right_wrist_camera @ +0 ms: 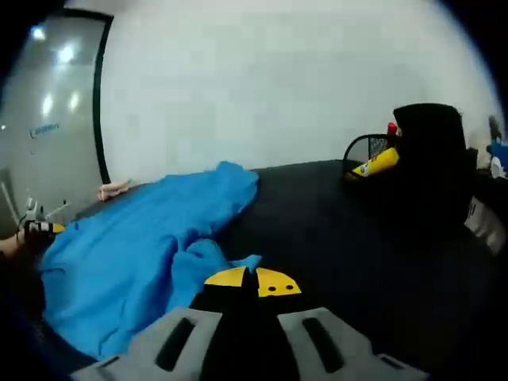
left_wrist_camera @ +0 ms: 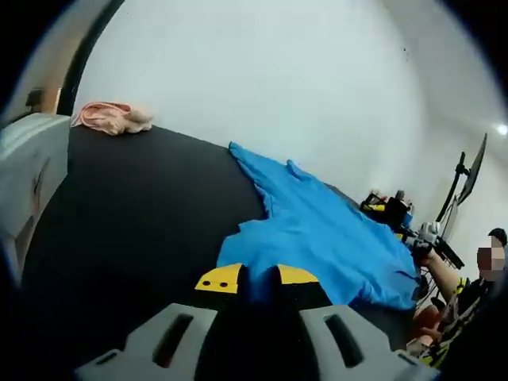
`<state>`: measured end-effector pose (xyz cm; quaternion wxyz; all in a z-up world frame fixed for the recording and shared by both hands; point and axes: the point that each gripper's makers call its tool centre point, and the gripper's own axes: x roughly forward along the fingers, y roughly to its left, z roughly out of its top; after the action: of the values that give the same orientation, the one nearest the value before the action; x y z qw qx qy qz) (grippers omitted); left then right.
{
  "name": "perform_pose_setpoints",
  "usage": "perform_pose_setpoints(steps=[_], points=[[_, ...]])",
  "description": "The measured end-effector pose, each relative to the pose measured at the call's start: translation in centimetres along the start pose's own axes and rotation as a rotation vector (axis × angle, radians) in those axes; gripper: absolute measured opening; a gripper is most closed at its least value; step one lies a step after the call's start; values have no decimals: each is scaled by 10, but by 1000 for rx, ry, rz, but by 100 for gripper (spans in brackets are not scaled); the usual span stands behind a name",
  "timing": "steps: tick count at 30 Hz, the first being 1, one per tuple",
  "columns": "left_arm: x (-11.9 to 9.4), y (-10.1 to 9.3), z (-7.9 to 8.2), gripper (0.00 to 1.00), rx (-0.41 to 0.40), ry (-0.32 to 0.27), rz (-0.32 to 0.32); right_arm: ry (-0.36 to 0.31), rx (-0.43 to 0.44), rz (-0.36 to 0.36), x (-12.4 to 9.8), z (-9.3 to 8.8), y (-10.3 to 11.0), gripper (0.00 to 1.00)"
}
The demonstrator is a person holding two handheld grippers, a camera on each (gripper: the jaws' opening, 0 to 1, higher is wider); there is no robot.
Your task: Spread out the cloth and fold it
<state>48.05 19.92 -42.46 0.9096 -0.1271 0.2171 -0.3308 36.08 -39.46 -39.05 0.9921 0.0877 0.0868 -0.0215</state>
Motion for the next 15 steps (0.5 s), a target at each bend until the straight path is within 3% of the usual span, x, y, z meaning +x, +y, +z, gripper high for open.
perform_pose_setpoints(steps=[3, 6, 9, 10, 12, 13, 14, 15], points=[[-2, -3, -1, 15, 14, -7, -1, -54, 12, -39, -28, 11, -11, 1], [-2, -5, -1, 15, 18, -10, -1, -44, -19, -77, -50, 6, -20, 1], [-2, -8, -2, 15, 22, -13, -4, 24, -102, -175, -67, -11, -42, 1], [-2, -9, -3, 15, 24, -14, -6, 90, -117, -209, -71, -27, -53, 1], [-2, -10, -2, 15, 25, -14, -12, 180, -131, -183, -71, -52, -53, 2], [-2, -10, -2, 15, 23, -14, -14, 62, -173, -166, -70, -34, -49, 3], [-2, -11, -2, 15, 20, -14, -16, 93, -151, -185, -73, -36, -52, 7], [-2, -11, -2, 15, 18, -11, -19, 45, -122, -189, -75, -23, -54, 11]])
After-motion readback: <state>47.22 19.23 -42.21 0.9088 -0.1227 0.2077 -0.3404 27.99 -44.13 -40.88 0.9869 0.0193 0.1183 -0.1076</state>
